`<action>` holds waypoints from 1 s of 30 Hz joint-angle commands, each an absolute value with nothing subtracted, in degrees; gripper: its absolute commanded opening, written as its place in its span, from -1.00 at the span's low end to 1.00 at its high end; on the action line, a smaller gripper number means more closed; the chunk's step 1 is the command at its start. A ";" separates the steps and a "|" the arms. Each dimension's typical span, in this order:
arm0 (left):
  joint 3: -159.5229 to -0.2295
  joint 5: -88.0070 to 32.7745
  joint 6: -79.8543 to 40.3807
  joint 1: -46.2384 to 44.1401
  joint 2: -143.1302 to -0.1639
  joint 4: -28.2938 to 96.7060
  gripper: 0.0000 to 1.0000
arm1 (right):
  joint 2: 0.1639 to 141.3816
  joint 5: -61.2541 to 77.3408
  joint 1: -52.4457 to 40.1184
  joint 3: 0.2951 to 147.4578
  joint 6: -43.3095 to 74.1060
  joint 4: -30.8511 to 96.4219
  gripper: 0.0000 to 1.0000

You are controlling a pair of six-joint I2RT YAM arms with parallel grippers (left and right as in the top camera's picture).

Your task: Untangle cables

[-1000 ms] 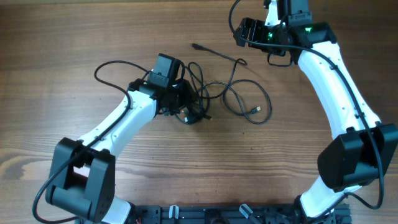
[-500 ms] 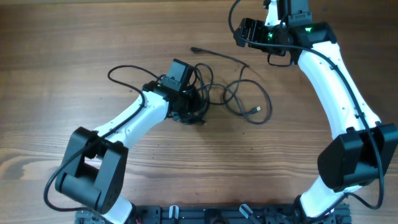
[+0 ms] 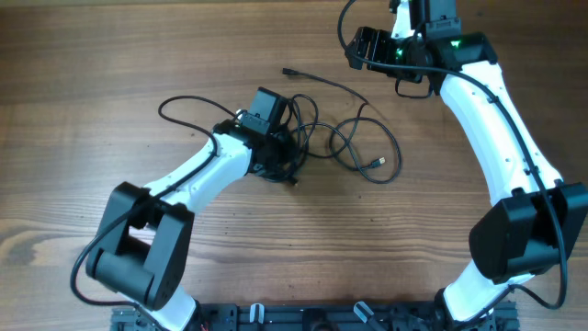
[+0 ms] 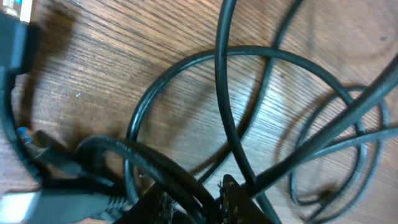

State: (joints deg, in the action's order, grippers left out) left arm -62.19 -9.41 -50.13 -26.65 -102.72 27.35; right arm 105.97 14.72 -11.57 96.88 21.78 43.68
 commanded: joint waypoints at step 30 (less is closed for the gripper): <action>-63.00 -7.79 -69.71 -18.68 -80.84 21.67 -0.92 | 106.06 35.92 -11.70 97.08 11.35 42.15 0.99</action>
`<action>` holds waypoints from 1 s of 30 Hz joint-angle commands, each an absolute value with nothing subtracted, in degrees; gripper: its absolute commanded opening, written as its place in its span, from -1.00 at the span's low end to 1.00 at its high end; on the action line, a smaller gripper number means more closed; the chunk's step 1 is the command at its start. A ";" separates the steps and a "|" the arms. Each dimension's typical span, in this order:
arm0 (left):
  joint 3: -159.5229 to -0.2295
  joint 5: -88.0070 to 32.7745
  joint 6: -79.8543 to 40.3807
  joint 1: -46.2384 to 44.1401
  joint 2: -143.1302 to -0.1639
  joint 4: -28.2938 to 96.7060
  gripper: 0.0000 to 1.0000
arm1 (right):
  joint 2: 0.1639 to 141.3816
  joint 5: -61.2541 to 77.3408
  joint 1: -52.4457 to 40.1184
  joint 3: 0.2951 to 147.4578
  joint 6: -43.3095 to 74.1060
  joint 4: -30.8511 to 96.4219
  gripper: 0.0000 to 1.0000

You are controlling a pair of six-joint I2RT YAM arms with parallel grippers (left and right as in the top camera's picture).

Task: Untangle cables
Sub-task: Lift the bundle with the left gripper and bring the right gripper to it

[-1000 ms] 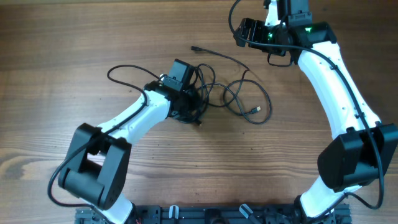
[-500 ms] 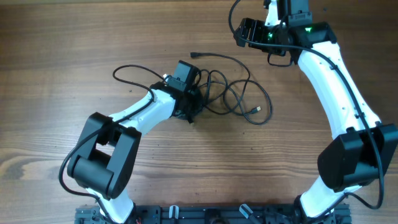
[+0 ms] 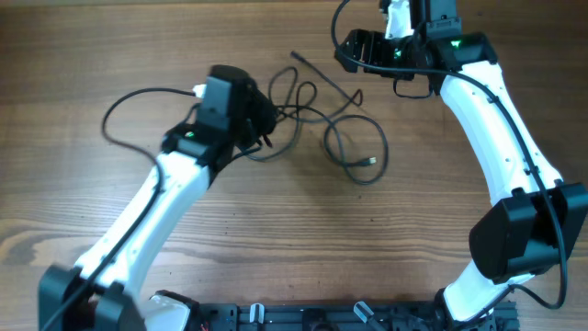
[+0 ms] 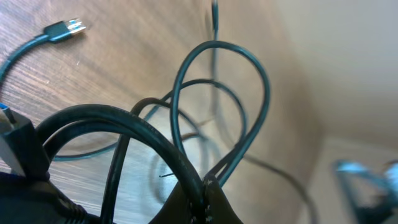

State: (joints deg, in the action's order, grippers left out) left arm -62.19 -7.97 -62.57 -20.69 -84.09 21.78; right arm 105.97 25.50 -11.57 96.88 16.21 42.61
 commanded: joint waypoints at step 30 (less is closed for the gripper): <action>-63.00 -21.19 -107.79 -14.35 -79.02 28.16 -0.92 | 102.87 43.75 -17.85 97.08 4.51 50.72 0.68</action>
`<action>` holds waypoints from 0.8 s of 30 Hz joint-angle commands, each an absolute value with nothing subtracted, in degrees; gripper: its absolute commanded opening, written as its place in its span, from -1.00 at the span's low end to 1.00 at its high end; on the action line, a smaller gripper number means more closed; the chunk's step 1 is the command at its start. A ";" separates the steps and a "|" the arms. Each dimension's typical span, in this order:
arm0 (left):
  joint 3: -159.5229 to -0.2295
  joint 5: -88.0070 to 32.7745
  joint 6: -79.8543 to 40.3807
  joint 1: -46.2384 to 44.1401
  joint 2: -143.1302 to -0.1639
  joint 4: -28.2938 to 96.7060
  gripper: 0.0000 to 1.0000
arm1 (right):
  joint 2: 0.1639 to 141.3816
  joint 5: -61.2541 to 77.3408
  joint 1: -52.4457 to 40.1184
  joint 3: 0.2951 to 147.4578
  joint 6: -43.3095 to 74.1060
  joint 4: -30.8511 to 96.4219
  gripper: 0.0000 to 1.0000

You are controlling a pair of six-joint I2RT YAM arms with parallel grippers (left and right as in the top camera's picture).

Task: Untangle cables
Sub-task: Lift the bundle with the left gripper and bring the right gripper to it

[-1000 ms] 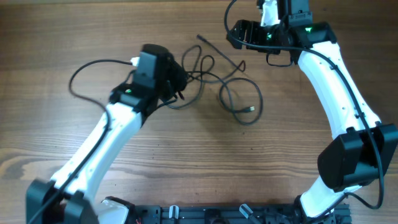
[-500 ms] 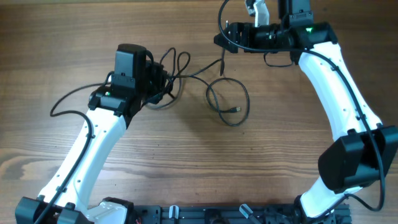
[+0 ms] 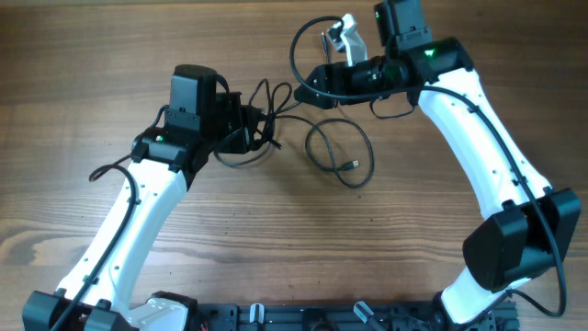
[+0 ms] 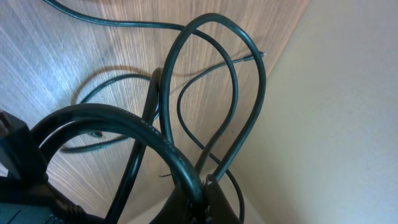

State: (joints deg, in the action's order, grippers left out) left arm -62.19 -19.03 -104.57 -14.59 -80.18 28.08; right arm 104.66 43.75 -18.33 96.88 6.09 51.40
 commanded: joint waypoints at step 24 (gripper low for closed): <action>-63.00 -24.38 -72.49 -14.35 -79.02 18.06 -0.92 | 97.45 43.81 -20.95 96.68 16.10 51.33 0.04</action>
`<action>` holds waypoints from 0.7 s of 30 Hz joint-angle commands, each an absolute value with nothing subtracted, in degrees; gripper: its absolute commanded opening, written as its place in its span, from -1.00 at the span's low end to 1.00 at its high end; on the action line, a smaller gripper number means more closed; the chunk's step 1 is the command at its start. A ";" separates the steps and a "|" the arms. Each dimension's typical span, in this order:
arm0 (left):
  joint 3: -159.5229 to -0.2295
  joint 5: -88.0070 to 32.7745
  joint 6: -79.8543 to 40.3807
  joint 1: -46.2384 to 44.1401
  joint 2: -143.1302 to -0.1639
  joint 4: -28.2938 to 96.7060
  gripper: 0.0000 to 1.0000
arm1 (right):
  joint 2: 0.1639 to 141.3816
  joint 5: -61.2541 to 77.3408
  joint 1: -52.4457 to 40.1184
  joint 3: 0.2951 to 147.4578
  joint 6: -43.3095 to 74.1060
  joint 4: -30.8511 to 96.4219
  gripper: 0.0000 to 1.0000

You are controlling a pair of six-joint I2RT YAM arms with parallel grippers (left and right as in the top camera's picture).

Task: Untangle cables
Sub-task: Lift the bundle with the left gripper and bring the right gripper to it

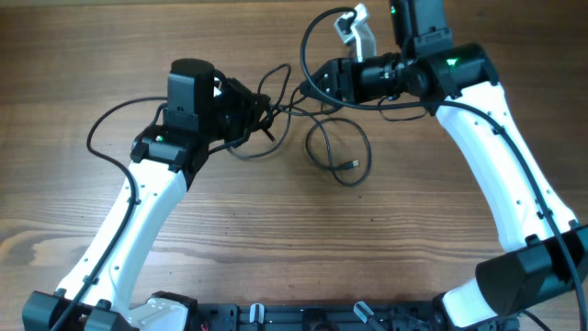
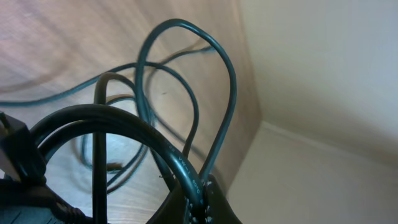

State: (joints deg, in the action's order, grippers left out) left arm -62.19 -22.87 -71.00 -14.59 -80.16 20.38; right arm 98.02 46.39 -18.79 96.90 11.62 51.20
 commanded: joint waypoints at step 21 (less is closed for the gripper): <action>-63.00 -30.65 -73.73 -14.35 -79.02 16.86 -0.92 | 109.34 41.21 -22.72 95.11 24.16 43.09 -0.15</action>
State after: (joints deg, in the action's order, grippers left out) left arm -62.19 -29.06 -74.63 -14.59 -80.16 17.45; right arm 107.00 39.77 -22.59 95.59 24.03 43.24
